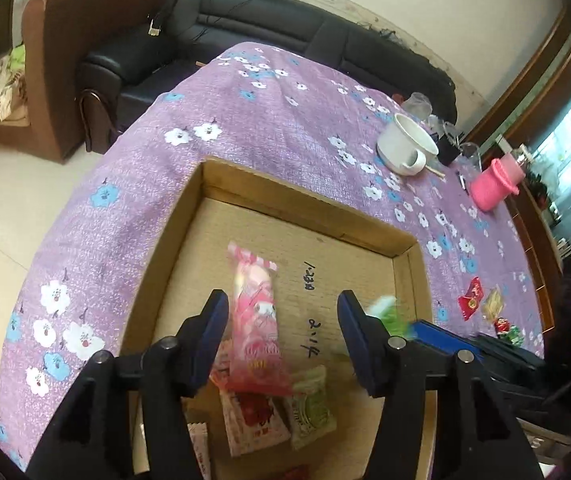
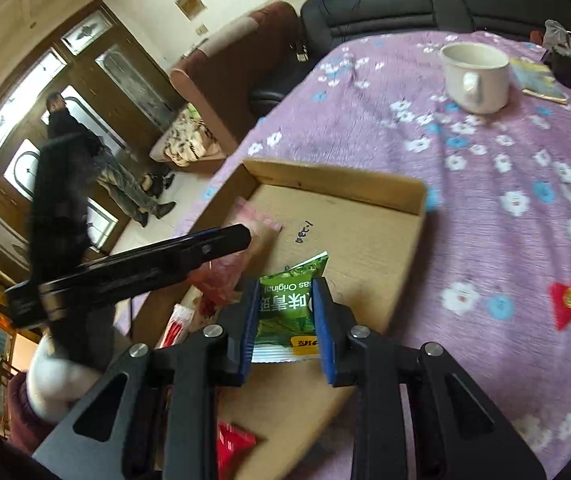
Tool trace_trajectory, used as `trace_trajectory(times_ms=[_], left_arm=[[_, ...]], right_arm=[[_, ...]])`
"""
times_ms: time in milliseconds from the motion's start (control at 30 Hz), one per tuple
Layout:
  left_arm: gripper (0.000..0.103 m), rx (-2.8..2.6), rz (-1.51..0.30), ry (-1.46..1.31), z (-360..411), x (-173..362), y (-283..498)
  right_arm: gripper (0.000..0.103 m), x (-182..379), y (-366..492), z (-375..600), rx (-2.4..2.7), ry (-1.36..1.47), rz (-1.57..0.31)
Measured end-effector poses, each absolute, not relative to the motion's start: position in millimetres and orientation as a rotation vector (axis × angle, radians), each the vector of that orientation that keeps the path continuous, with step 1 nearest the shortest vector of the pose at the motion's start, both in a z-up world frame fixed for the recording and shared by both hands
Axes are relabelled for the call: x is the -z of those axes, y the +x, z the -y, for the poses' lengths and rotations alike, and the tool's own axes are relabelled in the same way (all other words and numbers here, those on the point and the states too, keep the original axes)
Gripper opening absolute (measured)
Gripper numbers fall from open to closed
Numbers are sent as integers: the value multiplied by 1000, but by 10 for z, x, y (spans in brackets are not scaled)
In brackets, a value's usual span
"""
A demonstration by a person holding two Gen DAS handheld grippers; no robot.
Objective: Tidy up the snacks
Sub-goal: 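Carry both packets over the cardboard box and open both tools to drop them, then move both tools back over the remaining snacks on the tablecloth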
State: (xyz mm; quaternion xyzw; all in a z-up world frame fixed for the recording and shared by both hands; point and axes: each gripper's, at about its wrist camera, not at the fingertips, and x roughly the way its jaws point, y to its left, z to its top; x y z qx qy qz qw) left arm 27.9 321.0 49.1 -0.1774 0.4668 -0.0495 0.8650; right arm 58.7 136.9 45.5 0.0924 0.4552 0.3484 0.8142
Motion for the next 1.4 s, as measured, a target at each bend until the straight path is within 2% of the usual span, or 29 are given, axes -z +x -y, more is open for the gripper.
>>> trace_trajectory(times_ms=[133, 233, 300, 367, 500, 633, 833, 1100, 1267, 1400], left_arm=[[57, 118, -954, -417, -3266, -658, 66], [57, 137, -891, -453, -3249, -856, -181], [57, 131, -835, -449, -3218, -1045, -387], [61, 95, -777, -431, -3205, -1259, -586], [78, 44, -649, -436, -3149, -1662, -975], [80, 21, -612, -463, -2989, -1822, -1213], [80, 179, -620, -539, -2539, -1694, -1423], [80, 259, -707, -471, -1938, -1248, -1305], [80, 296, -766, -418, -1708, -1097, -1217], [80, 279, -781, -396, -1704, -1028, -1231]], right_arm=[[34, -500, 543, -1329, -737, 222, -954], [34, -727, 396, -1117, -716, 206, -882], [37, -906, 276, -932, -699, 192, -820], [50, -1024, 155, -740, -675, 183, -771], [51, -1137, -12, -385, -618, 169, -727], [50, -1391, -242, 5, -599, 276, -643], [54, -1506, -563, 332, -594, 195, -582], [54, -887, -26, 1484, -323, 295, -775], [54, -706, 319, 1364, -381, 332, -832], [54, -459, 723, 903, -397, 318, -934]])
